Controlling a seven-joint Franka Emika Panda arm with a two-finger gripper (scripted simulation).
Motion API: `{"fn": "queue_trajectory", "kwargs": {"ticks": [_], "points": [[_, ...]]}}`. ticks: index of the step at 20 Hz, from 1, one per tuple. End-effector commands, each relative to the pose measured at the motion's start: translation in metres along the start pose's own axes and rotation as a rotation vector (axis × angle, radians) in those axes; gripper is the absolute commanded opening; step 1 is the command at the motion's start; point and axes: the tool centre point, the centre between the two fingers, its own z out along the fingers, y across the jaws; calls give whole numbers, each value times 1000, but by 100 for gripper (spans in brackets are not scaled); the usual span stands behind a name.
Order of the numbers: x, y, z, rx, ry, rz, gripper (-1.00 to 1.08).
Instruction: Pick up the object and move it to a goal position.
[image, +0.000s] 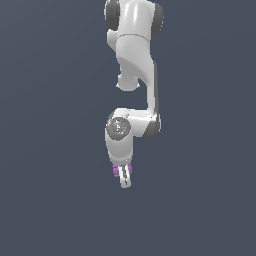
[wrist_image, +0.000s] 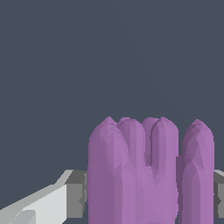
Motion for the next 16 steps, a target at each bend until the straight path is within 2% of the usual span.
{"fn": "queue_trajectory", "kwargs": {"ticks": [1, 16], "points": [[0, 0, 0, 0, 0, 0, -100], [-9, 10, -7, 0, 0, 0, -100]]}}
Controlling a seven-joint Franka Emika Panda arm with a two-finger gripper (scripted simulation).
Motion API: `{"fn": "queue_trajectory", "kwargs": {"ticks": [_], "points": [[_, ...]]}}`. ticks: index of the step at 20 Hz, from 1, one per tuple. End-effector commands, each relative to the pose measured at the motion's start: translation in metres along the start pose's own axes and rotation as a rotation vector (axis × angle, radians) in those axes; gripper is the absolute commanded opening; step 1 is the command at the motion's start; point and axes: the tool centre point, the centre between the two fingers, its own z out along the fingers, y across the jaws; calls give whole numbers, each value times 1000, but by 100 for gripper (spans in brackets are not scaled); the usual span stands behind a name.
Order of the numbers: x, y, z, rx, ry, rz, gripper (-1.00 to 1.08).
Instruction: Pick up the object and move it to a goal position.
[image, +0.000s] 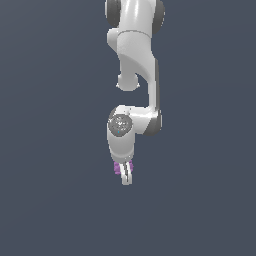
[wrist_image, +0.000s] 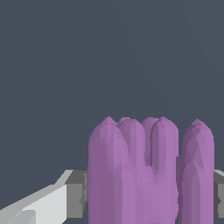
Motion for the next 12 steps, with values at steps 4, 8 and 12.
{"fn": "queue_trajectory", "kwargs": {"ticks": [4, 8, 12], "points": [[-12, 12, -9, 1, 0, 0, -100], [-26, 27, -20, 0, -1, -1, -100], [-44, 45, -33, 1, -1, -1, -100]]}}
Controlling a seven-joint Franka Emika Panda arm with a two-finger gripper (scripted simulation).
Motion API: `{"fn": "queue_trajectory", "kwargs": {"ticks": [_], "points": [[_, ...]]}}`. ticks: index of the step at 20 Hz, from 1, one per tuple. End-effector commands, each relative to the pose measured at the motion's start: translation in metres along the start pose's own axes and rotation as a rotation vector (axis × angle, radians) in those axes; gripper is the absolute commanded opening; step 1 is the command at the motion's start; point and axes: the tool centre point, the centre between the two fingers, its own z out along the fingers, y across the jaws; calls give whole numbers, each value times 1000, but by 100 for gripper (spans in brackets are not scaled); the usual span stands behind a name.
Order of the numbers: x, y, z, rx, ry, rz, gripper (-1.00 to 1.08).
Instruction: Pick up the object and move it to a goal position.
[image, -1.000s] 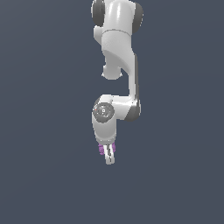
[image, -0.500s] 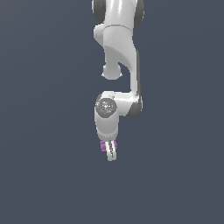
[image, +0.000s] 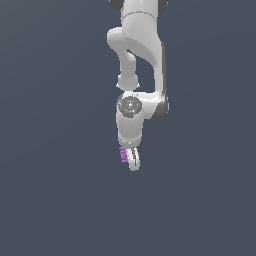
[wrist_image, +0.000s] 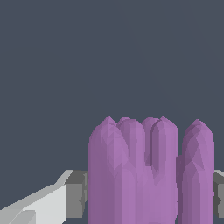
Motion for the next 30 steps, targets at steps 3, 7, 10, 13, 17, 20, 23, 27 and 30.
{"fn": "queue_trajectory", "kwargs": {"ticks": [3, 7, 10, 13, 17, 20, 23, 27, 30], "points": [[-22, 22, -16, 1, -1, -1, -100], [-43, 44, -33, 1, -1, -1, -100], [-60, 61, -46, 1, -2, -1, -100], [-76, 78, -58, 1, -2, -1, -100], [-96, 97, -73, 1, -1, -1, -100], [-108, 108, -83, 1, 0, -1, -100], [-117, 117, -91, 1, 0, -1, -100], [-125, 125, -98, 1, 1, -1, -100], [-129, 128, -101, 1, 1, -1, -100]]}}
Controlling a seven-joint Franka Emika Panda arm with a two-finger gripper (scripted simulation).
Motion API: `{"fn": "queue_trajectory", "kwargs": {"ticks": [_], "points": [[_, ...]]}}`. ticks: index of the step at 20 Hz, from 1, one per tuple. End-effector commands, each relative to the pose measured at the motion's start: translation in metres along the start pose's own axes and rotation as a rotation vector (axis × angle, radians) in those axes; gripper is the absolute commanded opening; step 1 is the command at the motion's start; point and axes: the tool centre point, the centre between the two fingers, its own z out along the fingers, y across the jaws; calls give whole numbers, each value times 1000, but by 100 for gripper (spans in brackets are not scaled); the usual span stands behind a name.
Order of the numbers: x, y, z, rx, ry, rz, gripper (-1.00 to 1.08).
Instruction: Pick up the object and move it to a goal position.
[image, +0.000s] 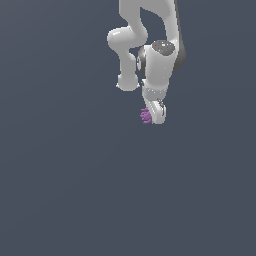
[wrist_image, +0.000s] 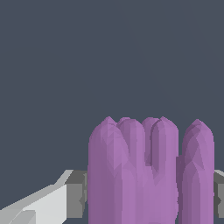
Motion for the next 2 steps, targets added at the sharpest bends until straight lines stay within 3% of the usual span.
{"fn": "queue_trajectory", "kwargs": {"ticks": [1, 2], "points": [[-2, 2, -2, 0, 0, 1, -100], [-2, 2, -2, 0, 0, 1, -100]]}}
